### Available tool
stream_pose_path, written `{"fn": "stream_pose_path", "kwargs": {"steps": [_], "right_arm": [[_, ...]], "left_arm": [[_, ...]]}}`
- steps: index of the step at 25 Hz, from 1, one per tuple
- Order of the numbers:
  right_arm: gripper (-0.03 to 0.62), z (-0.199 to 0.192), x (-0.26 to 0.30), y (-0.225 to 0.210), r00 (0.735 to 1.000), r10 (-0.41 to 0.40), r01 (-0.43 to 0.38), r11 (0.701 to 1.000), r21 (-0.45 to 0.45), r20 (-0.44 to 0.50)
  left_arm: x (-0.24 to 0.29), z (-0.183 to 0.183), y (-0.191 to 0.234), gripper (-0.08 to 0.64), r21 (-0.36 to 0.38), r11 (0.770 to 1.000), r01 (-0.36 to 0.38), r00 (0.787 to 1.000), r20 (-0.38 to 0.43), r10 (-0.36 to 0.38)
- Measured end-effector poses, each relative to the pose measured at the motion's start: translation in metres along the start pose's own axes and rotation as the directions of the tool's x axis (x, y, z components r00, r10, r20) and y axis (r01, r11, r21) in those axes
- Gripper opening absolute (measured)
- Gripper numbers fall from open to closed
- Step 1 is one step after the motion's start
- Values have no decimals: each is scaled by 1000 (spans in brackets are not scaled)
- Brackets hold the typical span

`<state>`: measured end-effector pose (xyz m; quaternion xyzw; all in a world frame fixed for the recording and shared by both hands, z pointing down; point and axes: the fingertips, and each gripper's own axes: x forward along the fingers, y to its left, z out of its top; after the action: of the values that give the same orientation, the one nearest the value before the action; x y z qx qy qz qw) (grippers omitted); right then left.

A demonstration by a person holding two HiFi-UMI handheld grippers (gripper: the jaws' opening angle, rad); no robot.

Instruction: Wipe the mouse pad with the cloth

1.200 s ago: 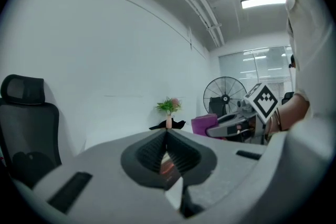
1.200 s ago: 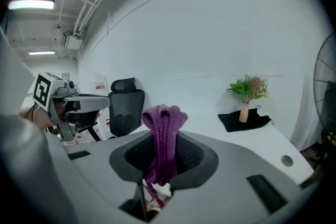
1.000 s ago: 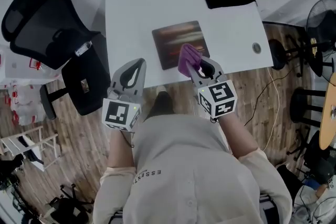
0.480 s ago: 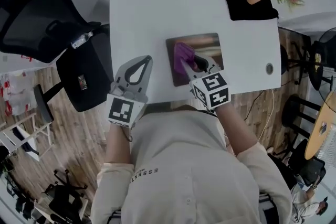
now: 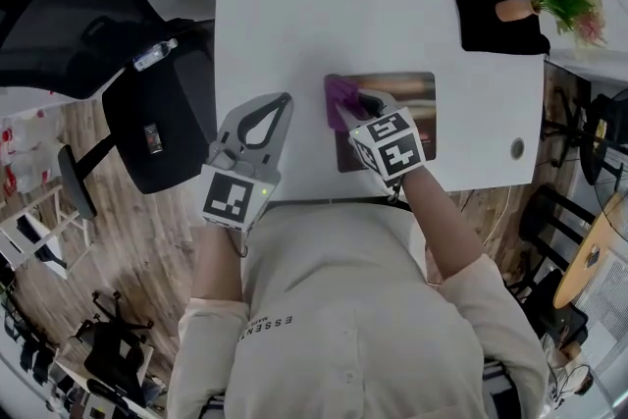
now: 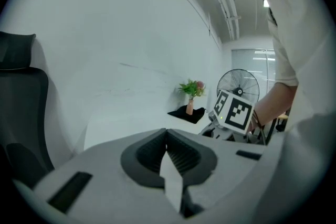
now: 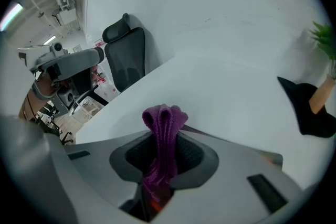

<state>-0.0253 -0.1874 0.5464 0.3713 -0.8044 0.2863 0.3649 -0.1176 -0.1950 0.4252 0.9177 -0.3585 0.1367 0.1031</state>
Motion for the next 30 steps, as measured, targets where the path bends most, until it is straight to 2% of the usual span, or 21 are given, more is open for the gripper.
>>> {"fn": "stream_pose_path", "kwargs": {"steps": [9, 16, 30], "right_arm": [[97, -4, 8, -12, 996, 81, -82, 997, -3, -32], [97, -13, -2, -29, 992, 122, -122, 992, 15, -39], [98, -43, -35, -90, 990, 137, -137, 990, 19, -36]], "left_arm": [[14, -1, -2, 2, -41, 997, -61, 998, -19, 60], [31, -1, -23, 2, -57, 994, -92, 995, -48, 89], [76, 7, -74, 2, -34, 992, -121, 991, -60, 119]]}}
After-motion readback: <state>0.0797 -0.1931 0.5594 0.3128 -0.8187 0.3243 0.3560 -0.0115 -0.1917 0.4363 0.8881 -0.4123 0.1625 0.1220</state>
